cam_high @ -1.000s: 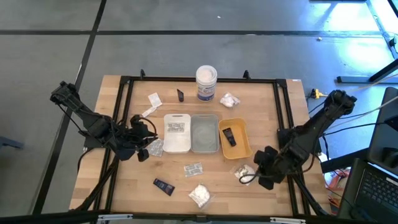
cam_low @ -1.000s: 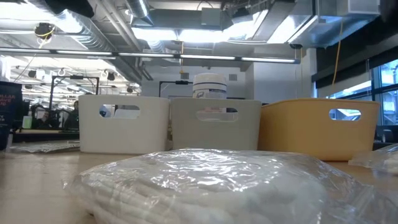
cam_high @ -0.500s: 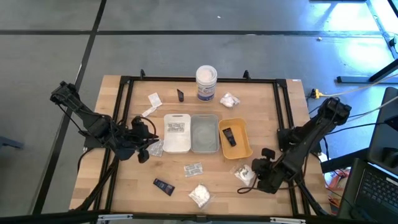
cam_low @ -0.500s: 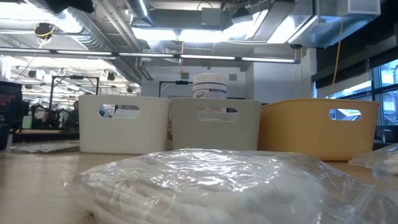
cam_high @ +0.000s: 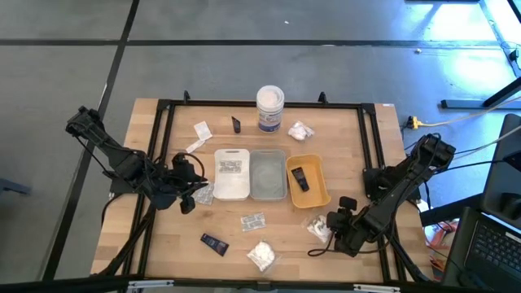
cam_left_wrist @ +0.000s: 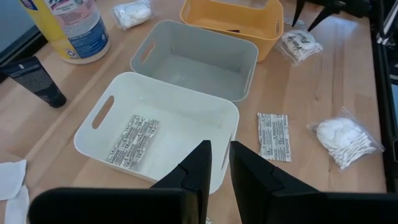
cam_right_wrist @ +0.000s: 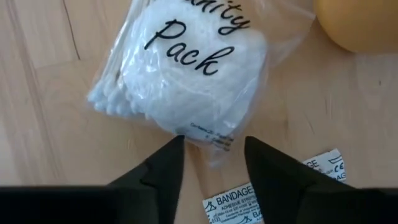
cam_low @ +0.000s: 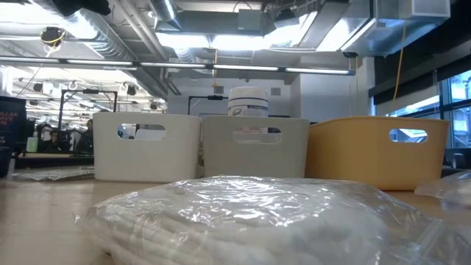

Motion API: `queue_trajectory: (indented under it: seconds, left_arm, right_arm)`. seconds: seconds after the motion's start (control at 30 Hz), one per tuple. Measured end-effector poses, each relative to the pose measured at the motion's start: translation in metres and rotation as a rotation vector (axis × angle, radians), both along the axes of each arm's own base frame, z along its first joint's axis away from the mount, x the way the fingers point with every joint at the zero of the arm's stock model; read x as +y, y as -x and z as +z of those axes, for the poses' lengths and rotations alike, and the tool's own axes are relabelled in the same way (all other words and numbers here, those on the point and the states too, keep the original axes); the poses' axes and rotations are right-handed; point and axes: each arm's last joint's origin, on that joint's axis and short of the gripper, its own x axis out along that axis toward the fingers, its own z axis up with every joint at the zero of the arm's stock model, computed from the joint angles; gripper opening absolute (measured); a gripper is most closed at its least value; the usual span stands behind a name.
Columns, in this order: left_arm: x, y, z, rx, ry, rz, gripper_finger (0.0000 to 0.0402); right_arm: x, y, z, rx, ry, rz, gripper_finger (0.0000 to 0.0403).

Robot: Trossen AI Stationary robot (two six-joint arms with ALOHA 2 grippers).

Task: Pick & Place Travel size toiletries
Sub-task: Put the white cotton pack into the gray bin

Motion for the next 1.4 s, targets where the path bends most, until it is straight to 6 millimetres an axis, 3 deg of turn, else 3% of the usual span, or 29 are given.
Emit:
queue_trajectory:
  seconds: [0.27, 0.53, 0.83, 1.4]
  left_arm:
    - [0.0, 0.0, 0.0, 0.0, 0.0, 0.0, 0.0054]
    - [0.0, 0.0, 0.0, 0.0, 0.0, 0.0, 0.0054]
    - [0.0, 0.0, 0.0, 0.0, 0.0, 0.0, 0.0054]
    - [0.0, 0.0, 0.0, 0.0, 0.0, 0.0, 0.0054]
  right_arm:
    - [0.0012, 0.0012, -0.0004, 0.049, -0.034, 0.027, 0.0017]
    - [0.0041, -0.0004, -0.0001, 0.042, -0.066, 0.056, 0.0005]
    - [0.0038, -0.0016, 0.0001, 0.019, -0.069, -0.004, 0.0066]
    - [0.0022, -0.0035, 0.0004, -0.027, -0.041, -0.039, 0.0229]
